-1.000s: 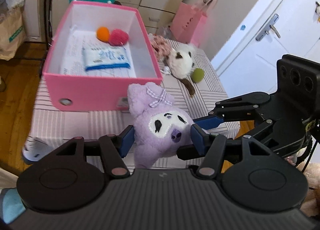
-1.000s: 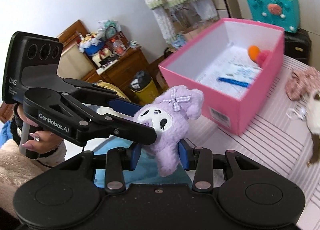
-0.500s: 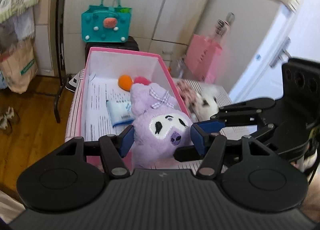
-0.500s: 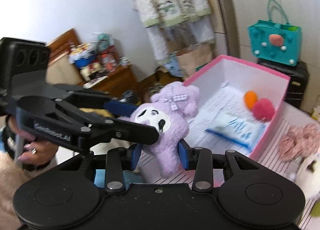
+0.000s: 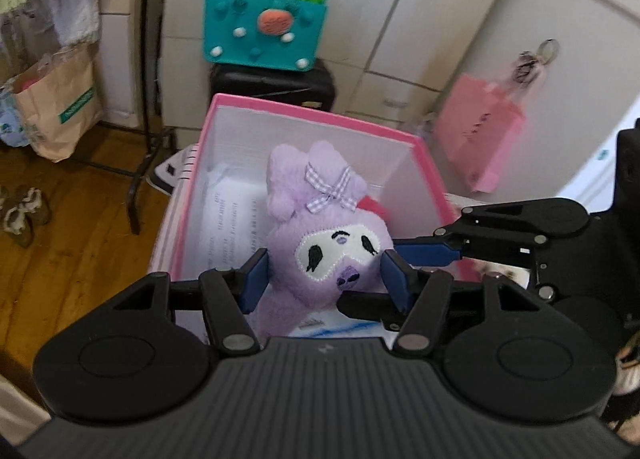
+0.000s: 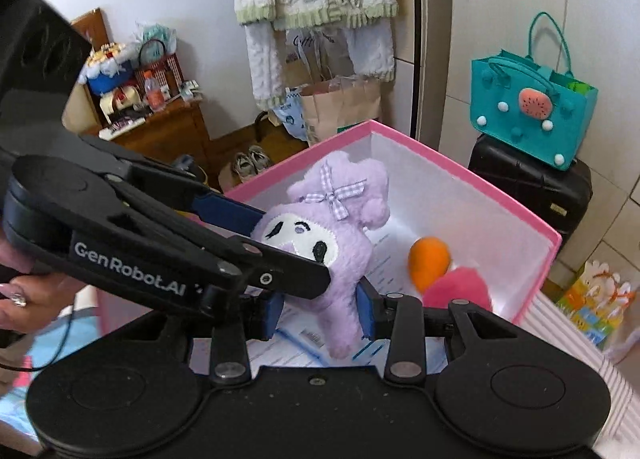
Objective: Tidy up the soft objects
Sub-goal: 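Lower the Kuromi doll into the pink box and open the left gripper, then withdraw the left gripper from the box back over the bed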
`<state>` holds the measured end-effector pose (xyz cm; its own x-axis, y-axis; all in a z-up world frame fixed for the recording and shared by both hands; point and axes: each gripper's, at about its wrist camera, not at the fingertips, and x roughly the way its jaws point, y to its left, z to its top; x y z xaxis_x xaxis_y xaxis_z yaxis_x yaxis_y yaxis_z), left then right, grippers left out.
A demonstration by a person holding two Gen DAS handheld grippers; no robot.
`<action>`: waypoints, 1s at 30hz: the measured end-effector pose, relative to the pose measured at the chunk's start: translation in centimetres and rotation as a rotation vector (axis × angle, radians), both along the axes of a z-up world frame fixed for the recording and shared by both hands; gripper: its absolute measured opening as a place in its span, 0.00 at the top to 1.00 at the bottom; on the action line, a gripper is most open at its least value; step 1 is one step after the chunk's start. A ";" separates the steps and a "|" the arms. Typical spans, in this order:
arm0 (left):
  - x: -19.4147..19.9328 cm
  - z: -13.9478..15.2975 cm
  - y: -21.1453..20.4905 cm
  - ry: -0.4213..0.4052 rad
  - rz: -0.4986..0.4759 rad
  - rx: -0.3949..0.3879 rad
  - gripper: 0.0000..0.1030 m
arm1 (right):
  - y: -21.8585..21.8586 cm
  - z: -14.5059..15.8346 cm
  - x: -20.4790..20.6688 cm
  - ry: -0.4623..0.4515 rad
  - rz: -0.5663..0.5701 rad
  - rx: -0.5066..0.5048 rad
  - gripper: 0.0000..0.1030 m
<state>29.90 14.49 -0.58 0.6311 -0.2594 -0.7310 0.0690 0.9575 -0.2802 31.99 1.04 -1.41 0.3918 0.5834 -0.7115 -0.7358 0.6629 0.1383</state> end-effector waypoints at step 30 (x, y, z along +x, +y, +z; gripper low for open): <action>-3.5 3.2 -1.7 -0.138 0.034 0.272 0.40 | -3.8 0.4 -1.6 0.004 -0.063 0.015 0.55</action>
<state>26.43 12.74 2.61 0.7345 -0.0428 -0.6773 0.0555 0.9985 -0.0030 30.41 -2.78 -1.06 0.4251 0.5681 -0.7047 -0.6921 0.7058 0.1515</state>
